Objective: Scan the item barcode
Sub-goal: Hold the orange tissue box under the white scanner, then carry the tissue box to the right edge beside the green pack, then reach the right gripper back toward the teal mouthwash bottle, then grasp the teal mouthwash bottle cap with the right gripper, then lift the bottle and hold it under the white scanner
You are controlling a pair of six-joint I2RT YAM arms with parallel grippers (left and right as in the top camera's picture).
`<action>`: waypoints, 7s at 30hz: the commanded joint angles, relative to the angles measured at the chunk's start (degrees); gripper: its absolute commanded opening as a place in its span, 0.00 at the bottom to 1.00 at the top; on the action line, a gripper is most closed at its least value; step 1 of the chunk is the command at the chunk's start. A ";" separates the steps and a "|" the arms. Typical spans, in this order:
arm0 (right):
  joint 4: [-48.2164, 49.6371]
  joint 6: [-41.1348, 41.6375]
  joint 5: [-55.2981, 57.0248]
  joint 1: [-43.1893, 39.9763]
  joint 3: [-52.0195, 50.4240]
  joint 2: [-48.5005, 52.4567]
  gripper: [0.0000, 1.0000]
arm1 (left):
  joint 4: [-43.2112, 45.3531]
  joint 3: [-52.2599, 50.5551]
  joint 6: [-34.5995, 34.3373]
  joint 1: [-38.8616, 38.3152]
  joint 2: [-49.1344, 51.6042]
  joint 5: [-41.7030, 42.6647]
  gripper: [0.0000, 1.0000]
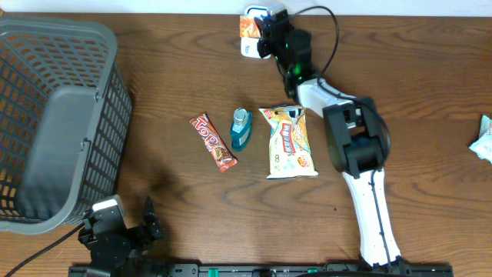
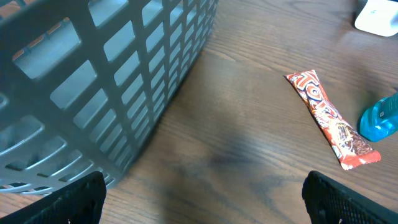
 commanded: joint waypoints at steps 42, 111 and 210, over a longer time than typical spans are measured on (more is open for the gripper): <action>-80.39 11.13 22.36 -46.56 0.68 -30.51 0.99 | 0.04 0.15 -0.11 0.13 -0.11 -0.76 0.98; -98.12 -91.27 -29.42 6.29 0.48 -27.74 0.99 | 0.04 0.15 -0.11 0.13 -0.11 -0.76 0.98; -76.11 -18.43 -7.78 10.45 -0.09 -24.65 0.01 | 0.04 0.15 -0.11 0.13 -0.11 -0.76 0.99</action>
